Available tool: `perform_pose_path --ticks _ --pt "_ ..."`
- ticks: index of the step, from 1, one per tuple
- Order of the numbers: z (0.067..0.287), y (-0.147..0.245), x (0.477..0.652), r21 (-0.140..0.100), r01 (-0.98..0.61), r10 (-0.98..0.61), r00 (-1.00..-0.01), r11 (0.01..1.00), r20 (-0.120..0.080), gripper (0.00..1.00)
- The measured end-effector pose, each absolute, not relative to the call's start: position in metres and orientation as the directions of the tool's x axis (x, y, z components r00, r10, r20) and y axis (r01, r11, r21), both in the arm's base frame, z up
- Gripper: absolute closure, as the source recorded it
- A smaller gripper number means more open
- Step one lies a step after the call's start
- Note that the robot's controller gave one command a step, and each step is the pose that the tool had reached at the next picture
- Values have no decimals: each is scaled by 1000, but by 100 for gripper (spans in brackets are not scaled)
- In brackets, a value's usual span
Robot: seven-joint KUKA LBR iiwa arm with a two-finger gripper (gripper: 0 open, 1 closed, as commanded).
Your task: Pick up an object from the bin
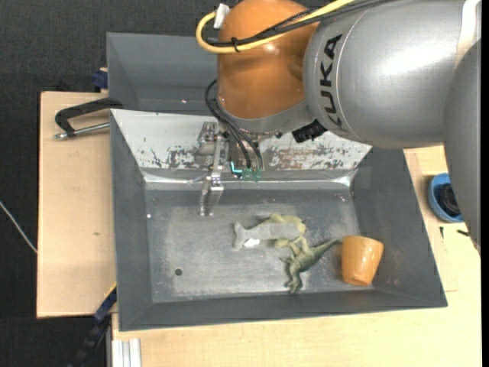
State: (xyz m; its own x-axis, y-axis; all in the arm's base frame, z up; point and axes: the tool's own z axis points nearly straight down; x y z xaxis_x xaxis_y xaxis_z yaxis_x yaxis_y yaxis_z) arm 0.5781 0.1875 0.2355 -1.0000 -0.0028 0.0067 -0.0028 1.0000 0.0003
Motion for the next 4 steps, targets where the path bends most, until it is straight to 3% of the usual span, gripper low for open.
perform_pose_path --ticks 1,2,3,4 --pt "157 105 539 -4 -59 -59 -998 998 10 0" --pt "103 38 540 -2 -184 -184 -983 983 5 0" --pt "71 37 553 1 -193 -193 -981 981 -5 0" --pt "74 37 554 1 -192 -192 -981 981 -7 100"
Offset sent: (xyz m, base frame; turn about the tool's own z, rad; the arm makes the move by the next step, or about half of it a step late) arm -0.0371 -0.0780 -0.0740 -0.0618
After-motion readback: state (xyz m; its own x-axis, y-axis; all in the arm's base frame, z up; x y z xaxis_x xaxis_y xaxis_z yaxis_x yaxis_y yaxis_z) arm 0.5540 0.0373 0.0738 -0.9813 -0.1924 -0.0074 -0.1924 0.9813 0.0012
